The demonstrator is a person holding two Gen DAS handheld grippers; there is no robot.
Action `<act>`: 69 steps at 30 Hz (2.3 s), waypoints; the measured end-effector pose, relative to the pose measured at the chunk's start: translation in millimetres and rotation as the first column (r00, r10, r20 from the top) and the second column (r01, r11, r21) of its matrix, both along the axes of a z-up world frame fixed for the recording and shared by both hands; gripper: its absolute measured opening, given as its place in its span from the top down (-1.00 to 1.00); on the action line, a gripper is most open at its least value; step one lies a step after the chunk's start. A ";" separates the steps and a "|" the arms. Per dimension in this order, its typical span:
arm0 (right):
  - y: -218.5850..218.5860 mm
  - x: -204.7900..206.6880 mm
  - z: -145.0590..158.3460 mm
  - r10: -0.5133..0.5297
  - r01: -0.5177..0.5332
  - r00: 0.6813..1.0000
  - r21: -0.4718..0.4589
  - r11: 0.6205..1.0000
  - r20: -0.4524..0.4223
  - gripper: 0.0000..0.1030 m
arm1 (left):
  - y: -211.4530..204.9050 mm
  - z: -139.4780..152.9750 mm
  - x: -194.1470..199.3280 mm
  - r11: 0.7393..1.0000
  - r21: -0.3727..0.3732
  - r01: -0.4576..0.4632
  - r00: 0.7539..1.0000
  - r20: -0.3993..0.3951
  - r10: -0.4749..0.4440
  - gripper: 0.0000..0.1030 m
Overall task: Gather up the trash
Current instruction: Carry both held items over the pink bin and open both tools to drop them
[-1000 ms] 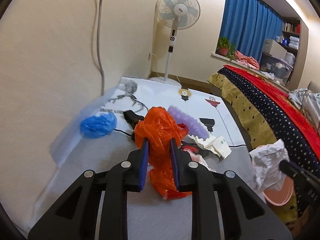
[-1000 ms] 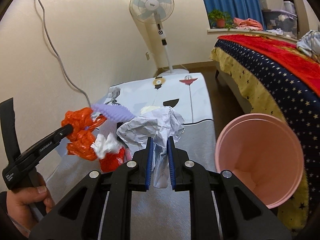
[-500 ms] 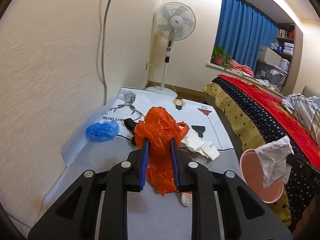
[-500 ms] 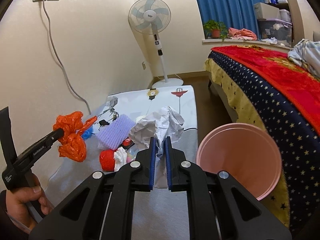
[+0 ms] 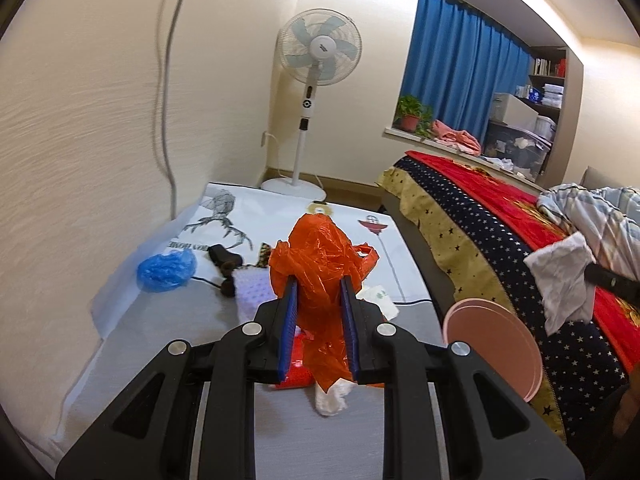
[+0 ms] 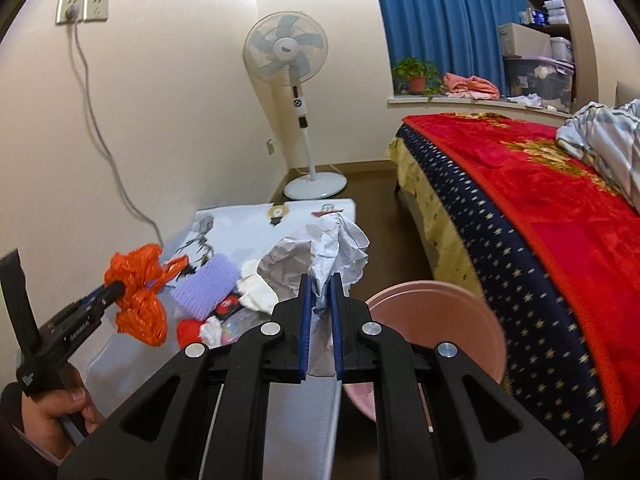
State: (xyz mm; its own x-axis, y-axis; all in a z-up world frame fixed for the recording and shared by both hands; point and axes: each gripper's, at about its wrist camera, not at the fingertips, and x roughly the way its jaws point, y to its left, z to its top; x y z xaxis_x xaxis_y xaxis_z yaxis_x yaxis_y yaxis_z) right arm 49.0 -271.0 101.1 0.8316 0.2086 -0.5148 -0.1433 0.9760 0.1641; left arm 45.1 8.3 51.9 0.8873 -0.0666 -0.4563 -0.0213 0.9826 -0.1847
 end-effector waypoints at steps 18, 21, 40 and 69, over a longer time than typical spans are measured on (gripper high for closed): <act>-73.2 8.8 -17.8 -0.203 0.205 0.979 -0.060 0.977 0.036 0.81 | -78.7 -8.9 30.8 0.991 0.018 0.135 0.991 0.001 -0.135 0.60; -78.6 12.5 -22.2 -0.221 0.222 0.975 -0.058 0.973 0.029 0.81 | -90.8 -12.0 36.8 0.987 0.020 0.158 0.987 0.000 -0.159 0.60; -96.9 30.9 -38.7 -0.289 0.288 0.957 -0.068 0.955 -0.008 0.81 | -149.6 -31.7 56.4 0.952 0.028 0.305 0.952 -0.005 -0.305 0.60; -102.4 38.0 -48.4 -0.324 0.319 0.945 -0.097 0.943 -0.038 0.04 | -210.2 -48.6 71.2 0.902 0.024 0.432 0.901 -0.050 -0.430 0.07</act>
State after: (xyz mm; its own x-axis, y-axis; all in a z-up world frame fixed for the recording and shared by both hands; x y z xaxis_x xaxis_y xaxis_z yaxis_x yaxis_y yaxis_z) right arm 87.0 -373.4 52.7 0.8182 -0.1135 -0.5637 0.1870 0.9795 0.0743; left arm 116.4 -201.9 3.3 0.7553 -0.4219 -0.5016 0.3986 0.9032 -0.1593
